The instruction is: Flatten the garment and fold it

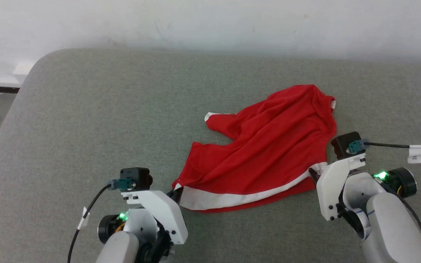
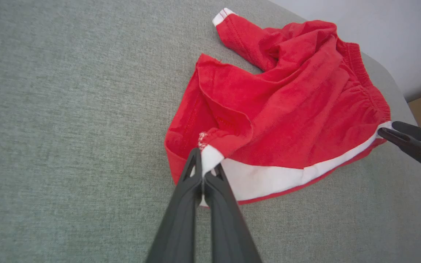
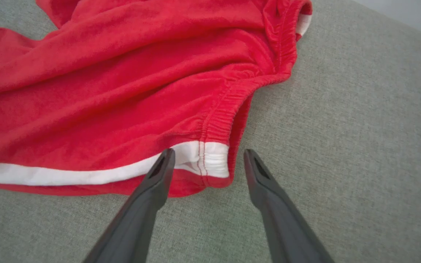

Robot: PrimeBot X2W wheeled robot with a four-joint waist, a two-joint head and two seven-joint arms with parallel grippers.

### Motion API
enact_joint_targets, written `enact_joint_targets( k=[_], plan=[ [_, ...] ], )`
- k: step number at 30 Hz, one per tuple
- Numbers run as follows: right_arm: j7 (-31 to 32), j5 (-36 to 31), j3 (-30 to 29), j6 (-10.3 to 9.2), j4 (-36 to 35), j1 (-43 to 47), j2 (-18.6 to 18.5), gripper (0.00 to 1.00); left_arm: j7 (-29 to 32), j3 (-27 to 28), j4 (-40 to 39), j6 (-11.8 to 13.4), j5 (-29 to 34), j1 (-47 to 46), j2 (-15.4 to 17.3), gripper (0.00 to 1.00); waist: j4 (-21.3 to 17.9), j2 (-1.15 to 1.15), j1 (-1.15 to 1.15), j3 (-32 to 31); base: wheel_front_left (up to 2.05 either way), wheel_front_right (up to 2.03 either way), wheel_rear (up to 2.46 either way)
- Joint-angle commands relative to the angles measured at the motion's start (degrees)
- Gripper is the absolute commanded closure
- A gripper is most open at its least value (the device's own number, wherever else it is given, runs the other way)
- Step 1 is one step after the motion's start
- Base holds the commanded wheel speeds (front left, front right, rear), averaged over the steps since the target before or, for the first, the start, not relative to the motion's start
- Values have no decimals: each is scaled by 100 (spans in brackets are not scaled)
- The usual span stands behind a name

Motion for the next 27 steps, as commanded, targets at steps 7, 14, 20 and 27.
enact_joint_targets(
  k=[7,14,20,27],
  plan=[
    [-70,-88,112,-6,654,-394,-129,0,-116,-161,46,34,-65,-47,-60,100,177,-1,0,186,0,0,0],
    [-109,83,251,-6,829,-483,-112,100,-197,-188,111,55,-122,-52,-75,100,165,-1,0,160,0,0,0],
    [-154,559,334,-6,603,-414,-151,100,-368,-111,56,27,-221,-50,-75,100,85,-1,0,-17,0,0,0],
    [273,2017,187,-6,-298,-536,-349,100,-577,373,-354,-55,-622,-445,35,100,-82,-1,0,-351,0,0,0]
  ],
)
